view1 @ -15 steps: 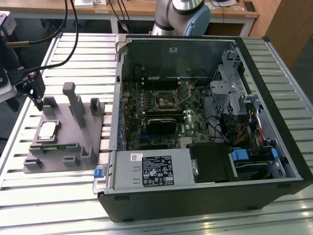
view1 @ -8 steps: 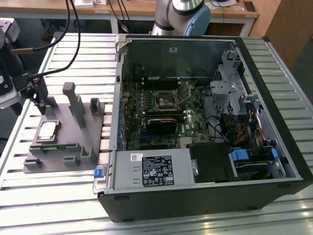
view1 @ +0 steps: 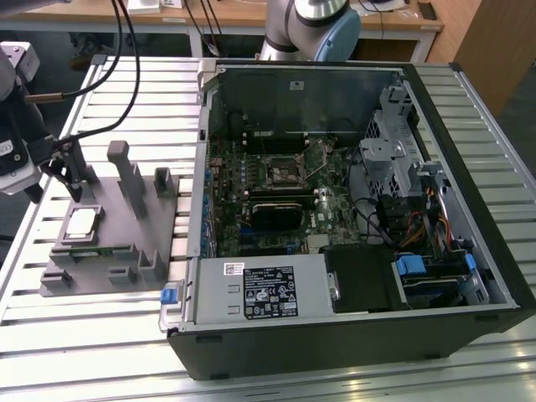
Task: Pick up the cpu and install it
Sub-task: 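Pick up the cpu and move it towards the insertion slot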
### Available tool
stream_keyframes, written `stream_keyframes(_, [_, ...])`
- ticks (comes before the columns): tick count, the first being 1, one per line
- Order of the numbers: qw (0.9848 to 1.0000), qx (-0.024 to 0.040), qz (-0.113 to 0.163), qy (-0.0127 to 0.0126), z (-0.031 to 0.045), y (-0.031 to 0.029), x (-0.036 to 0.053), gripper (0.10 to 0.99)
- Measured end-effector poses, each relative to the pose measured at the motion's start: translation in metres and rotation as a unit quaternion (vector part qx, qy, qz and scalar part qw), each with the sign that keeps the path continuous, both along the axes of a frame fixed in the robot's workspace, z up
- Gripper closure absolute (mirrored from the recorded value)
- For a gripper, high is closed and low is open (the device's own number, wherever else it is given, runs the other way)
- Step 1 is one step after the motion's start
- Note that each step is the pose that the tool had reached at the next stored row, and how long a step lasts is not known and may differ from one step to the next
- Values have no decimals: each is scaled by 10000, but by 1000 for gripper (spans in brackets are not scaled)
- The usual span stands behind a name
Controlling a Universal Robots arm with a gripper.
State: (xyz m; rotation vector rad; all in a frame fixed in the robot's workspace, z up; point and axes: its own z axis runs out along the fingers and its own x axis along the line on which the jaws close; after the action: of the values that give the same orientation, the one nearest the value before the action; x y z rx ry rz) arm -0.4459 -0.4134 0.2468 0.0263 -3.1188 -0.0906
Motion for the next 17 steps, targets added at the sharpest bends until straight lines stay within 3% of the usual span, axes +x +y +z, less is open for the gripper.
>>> stream_keyframes(13, [10000, 0, -1, -1, -129, 0, 17, 380])
stream_keyframes(17, [10000, 0, 0, -16, -190, 0, 18, 380])
